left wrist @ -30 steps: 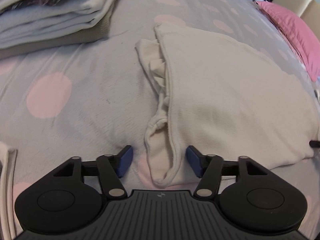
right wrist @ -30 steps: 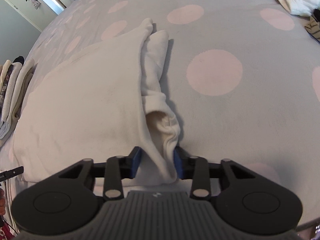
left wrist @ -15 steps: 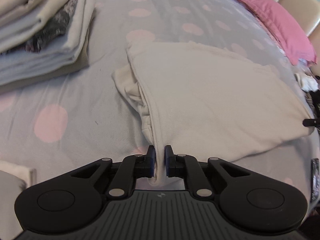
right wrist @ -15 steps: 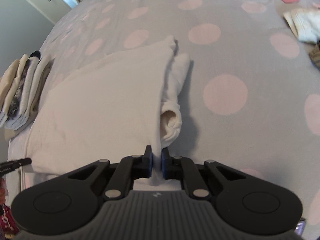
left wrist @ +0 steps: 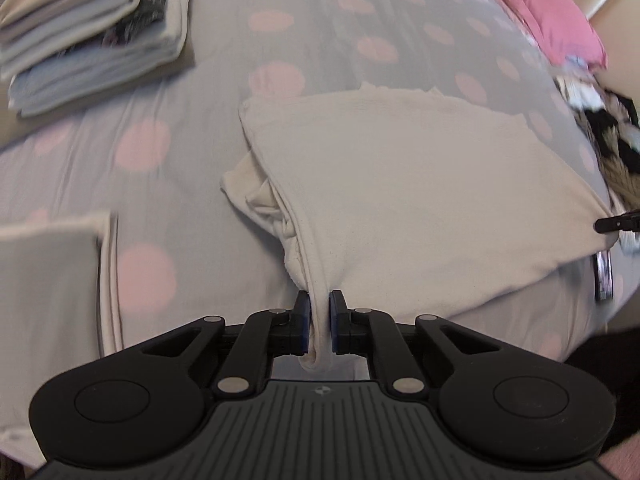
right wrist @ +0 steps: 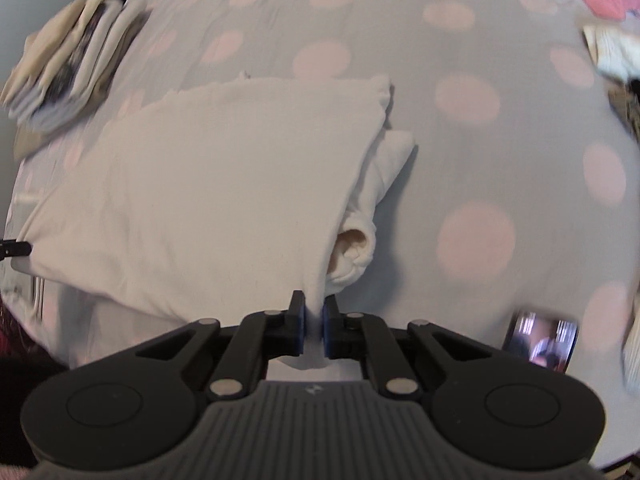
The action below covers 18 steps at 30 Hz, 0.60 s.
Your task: Fold clothes
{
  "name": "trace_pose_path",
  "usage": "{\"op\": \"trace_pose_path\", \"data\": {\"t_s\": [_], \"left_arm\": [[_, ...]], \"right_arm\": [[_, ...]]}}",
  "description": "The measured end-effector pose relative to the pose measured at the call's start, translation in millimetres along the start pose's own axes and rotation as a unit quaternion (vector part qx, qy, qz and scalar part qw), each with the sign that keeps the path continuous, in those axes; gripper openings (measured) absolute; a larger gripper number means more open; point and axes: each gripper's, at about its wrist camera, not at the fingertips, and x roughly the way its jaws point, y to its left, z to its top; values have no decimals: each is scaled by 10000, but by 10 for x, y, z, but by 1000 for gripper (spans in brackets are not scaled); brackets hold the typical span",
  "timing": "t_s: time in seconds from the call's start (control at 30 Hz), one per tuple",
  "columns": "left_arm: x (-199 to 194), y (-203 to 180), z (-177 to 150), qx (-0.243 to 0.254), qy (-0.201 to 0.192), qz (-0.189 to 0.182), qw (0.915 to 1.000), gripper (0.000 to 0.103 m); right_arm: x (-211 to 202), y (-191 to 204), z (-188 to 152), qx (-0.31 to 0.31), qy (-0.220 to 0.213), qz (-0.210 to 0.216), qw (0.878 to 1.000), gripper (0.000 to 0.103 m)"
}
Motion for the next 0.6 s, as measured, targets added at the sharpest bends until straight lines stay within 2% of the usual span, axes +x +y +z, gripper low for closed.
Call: {"op": "trace_pose_path", "data": {"t_s": [0.13,0.27,0.5,0.6], "left_arm": [[-55,57,-335,-118,115,-80,9998,8],[23,40,-530,-161,192,12,9997,8],[427,-58,-648,127,487,445,9977,8],[549,-89,-660,218,501,547,9970,8]], "right_arm": [[23,15,-397,-19,198,55,9998,9],[115,18,-661,-34,318,13,9995,10],[524,57,-895,-125,457,-299,9984,10],[723,28,-973,-35,514,-339,9981,10]]}}
